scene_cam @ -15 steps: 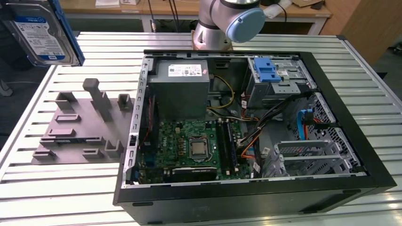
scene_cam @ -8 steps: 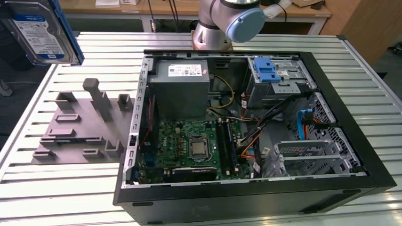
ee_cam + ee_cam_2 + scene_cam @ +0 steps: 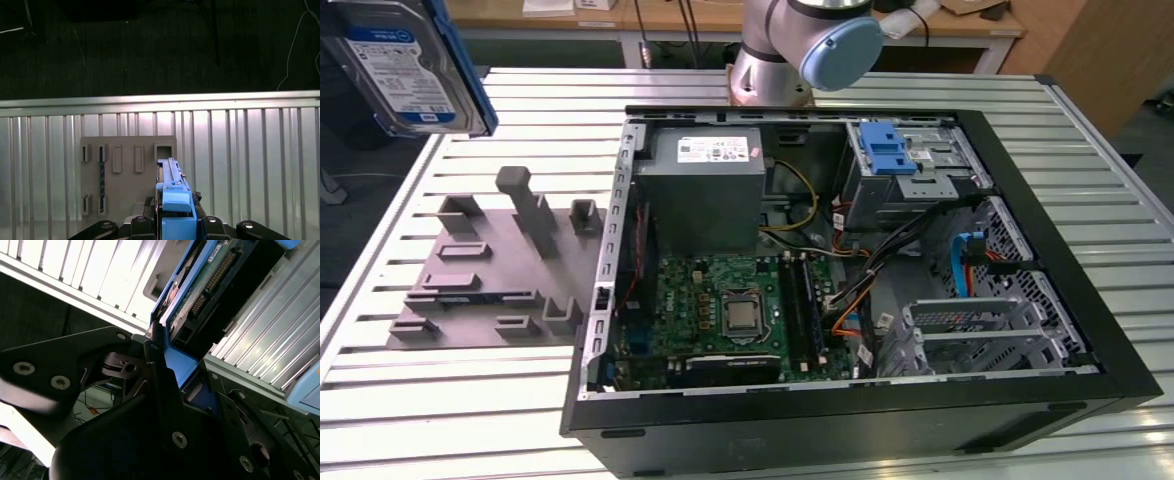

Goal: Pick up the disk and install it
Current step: 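Pick up the disk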

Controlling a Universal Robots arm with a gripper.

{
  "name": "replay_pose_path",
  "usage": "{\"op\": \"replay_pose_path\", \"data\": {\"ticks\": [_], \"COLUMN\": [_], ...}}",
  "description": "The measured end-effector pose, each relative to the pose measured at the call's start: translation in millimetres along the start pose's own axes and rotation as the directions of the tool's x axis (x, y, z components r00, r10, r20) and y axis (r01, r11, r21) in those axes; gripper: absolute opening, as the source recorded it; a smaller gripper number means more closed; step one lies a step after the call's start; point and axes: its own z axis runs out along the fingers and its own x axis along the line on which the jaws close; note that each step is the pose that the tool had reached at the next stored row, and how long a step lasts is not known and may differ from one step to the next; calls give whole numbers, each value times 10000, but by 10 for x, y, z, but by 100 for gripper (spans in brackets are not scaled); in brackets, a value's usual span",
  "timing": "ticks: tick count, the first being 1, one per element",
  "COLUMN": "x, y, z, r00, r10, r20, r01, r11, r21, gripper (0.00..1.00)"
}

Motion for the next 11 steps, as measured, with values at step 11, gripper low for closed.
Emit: {"op": "replay_pose_path", "data": {"ticks": [11], "x": [-1], "y": [-2], "z": [-21], "r00": [10000], "r10": [1], "r20": [-1], "r01": [-1], "r11": [10000], "r21": [-2], "gripper": [36]}}
